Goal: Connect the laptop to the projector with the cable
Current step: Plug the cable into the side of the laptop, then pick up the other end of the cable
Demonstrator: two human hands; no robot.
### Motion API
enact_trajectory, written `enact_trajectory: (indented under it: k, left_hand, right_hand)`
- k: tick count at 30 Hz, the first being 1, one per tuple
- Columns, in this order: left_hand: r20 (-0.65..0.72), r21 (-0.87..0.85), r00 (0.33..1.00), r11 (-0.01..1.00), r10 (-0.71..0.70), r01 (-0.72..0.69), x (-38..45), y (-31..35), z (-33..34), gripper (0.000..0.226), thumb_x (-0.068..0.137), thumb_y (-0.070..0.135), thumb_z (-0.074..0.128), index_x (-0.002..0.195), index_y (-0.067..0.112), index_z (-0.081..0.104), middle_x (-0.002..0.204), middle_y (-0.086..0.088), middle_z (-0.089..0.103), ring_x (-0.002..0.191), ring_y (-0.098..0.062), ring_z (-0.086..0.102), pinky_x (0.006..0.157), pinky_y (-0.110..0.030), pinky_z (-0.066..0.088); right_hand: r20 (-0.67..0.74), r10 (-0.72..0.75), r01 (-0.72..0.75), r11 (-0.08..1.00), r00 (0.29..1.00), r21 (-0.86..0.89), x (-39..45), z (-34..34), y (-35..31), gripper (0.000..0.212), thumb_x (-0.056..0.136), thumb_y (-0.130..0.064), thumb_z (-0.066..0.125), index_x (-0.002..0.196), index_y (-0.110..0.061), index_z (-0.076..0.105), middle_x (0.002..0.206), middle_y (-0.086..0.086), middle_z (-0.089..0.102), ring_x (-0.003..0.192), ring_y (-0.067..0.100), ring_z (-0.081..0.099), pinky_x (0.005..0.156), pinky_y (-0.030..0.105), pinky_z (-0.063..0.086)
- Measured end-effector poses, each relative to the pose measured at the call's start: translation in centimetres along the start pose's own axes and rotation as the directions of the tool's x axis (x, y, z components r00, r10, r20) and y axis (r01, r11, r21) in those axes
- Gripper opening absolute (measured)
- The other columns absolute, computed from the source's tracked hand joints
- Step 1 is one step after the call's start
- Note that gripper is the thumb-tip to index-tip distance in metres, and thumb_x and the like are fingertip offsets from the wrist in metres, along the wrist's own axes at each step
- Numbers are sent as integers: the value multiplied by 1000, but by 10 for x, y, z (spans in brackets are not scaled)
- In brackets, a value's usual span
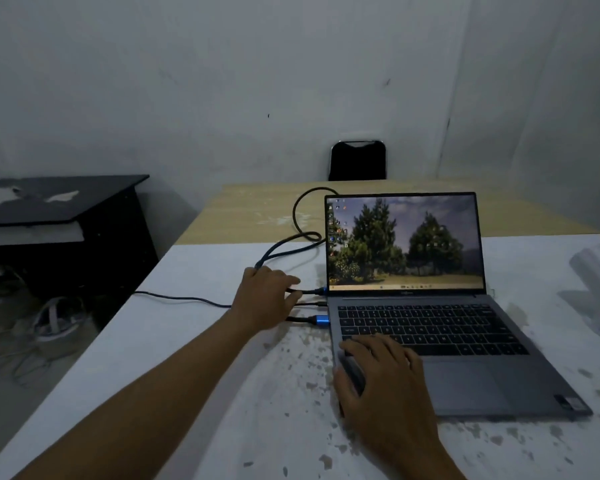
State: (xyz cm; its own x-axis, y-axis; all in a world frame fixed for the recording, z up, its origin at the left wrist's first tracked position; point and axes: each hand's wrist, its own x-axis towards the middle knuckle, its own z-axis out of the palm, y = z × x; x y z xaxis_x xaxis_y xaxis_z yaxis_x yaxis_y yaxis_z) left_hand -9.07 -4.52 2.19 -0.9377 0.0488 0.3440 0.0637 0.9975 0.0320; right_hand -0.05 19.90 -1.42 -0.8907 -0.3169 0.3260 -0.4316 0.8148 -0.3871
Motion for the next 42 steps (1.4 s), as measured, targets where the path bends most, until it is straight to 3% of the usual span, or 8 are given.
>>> enact_trajectory:
  k: [9,16,20,22,26,31,35,42]
  left_hand:
    - [99,-128,988,983,-122,134,45,-17,6,30,104,37,47,108,20,71,100,0,71,86,-20,64,76,-37,55]
    - [-82,-348,929,884,-360,312,90,-7,-21,26,104,32,47,103,15,67,93,-4,68,82,-26,62,67,-36,47]
    - [-69,-583,862,721,-503,375,124,-5,-37,25,101,32,53,100,16,73,94,-3,73,89,-25,66,78,-35,51]
    - [-12,-756,827,547,-562,360,143,-1,-45,21,100,30,56,96,19,73,93,-1,73,90,-23,67,79,-34,52]
    - [52,-899,827,334,-560,283,177,13,-59,23,101,29,56,101,14,74,95,-2,71,80,-21,60,75,-36,49]
    - [-40,-889,900,428,-434,166,206,39,-65,22,101,27,57,105,12,74,92,1,72,78,-18,61,73,-32,49]
    - [-141,-807,927,583,-348,96,221,52,-65,23,102,28,55,105,14,74,97,0,73,80,-14,60,73,-26,47]
    - [-161,-658,966,752,-201,47,237,55,-66,30,101,36,57,118,17,74,114,-1,75,106,-15,64,83,-24,41]
  right_hand:
    - [-45,10,-6,996,999,93,15,2,9,37,69,-66,55,98,-46,67,103,-23,68,99,13,68,79,36,45]
    - [56,-138,132,987,989,90,23,12,23,43,89,-74,26,102,-47,56,93,-22,70,84,9,72,65,34,60]
    - [157,-168,144,977,973,155,31,-7,18,52,92,-73,23,92,-49,69,95,-24,69,87,3,69,76,24,54]
    - [18,-224,220,968,974,118,44,-20,16,46,91,-73,23,108,-51,60,115,-32,57,108,-3,57,92,17,38]
    - [-227,-83,143,954,970,264,71,-62,14,13,85,-58,54,90,-51,64,93,-31,62,87,-6,59,76,23,50]
    - [-181,-37,97,936,983,338,183,-125,18,23,96,-36,57,116,-30,67,77,-19,61,67,1,61,63,26,53]
    - [-29,60,-39,879,998,476,279,-140,16,46,94,-46,54,131,-20,61,102,0,71,80,14,67,77,34,55]
    - [402,193,-445,459,895,769,357,-134,12,26,95,-40,56,97,-15,60,71,-4,61,51,9,51,47,20,39]
